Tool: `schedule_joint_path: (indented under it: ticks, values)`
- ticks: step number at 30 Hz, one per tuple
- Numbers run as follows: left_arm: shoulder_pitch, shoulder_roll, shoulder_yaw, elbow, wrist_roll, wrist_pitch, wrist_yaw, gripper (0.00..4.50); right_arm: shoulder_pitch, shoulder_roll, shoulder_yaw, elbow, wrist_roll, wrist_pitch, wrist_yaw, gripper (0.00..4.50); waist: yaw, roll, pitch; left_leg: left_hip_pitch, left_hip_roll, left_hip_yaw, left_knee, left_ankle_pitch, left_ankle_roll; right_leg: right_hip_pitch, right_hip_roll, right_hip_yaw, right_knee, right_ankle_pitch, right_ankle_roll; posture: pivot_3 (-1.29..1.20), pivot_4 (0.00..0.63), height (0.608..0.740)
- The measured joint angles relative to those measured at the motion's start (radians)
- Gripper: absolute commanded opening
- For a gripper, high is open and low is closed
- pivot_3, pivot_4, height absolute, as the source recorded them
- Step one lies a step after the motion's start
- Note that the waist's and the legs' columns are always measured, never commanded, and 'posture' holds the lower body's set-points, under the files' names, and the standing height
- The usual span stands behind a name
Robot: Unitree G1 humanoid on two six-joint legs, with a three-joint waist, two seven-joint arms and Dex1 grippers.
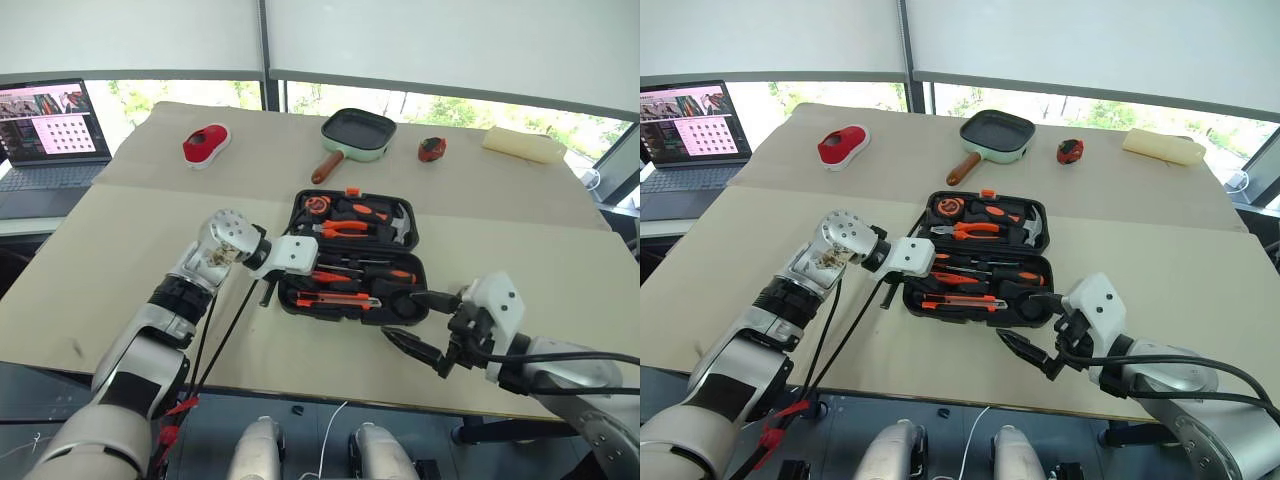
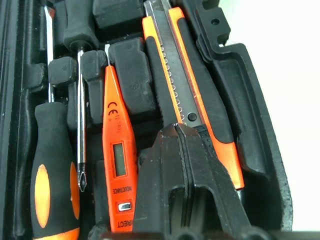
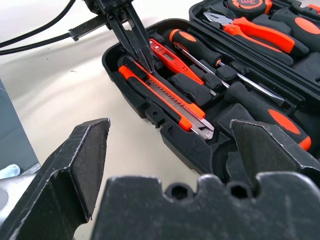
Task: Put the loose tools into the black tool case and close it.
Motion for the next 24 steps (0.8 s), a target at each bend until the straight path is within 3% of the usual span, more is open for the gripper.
schedule_joint_path:
  ticks: [1, 4, 10, 14, 18, 24]
  values:
    - [0.011, 0.000, 0.008, -0.005, -0.009, 0.007, -0.001, 0.04, 0.015, 0.000, -0.015, 0.001, -0.001, 0.000, -0.001, 4.50, -0.001, 0.000, 0.000, 0.000, 0.000, 0.000, 0.000, 0.000, 0.000, -0.001, 0.000, 0.000, 0.000, 0.000, 0.000, 0.00, 0.150, 0.740]
    - [0.055, -0.002, 0.085, -0.087, -0.109, 0.129, 0.020, 0.70, 0.139, 0.002, -0.161, -0.004, 0.009, 0.001, 0.009, 4.50, 0.000, 0.000, 0.000, -0.004, 0.000, -0.001, 0.000, 0.000, 0.000, -0.004, 0.000, 0.000, 0.001, 0.000, 0.000, 0.00, 0.150, 0.740]
    - [0.185, 0.105, 0.264, -0.450, -0.346, 0.474, 0.053, 2.84, 0.402, -0.004, -0.545, -0.004, 0.042, 0.014, 0.133, 4.50, -0.012, 0.003, -0.001, 0.001, 0.001, -0.002, -0.002, 0.000, 0.000, -0.001, 0.001, 0.000, 0.001, 0.000, 0.000, 0.00, 0.150, 0.740]
    - [0.253, 0.140, 0.316, -0.620, -0.483, 0.642, 0.082, 4.29, 0.476, -0.049, -0.649, 0.032, 0.028, 0.011, 0.235, 4.50, -0.016, 0.003, -0.001, 0.003, 0.001, -0.001, -0.001, 0.000, 0.000, 0.002, 0.000, 0.000, 0.000, -0.002, 0.003, 0.00, 0.150, 0.740]
    - [0.305, 0.207, 0.337, -0.743, -0.532, 0.691, 0.105, 4.43, 0.432, -0.092, -0.643, 0.092, -0.007, 0.001, 0.254, 4.50, -0.024, 0.003, -0.001, 0.014, 0.001, -0.001, -0.004, 0.000, -0.001, 0.013, 0.000, 0.000, -0.005, -0.005, 0.000, 0.00, 0.150, 0.740]
    - [0.339, 0.218, 0.303, -0.770, -0.532, 0.685, 0.142, 4.43, 0.209, -0.150, -0.340, 0.206, -0.109, -0.034, 0.241, 4.50, -0.024, 0.003, 0.000, 0.014, 0.001, -0.001, -0.006, 0.000, 0.000, 0.012, 0.000, 0.002, -0.006, -0.003, -0.001, 0.00, 0.150, 0.740]
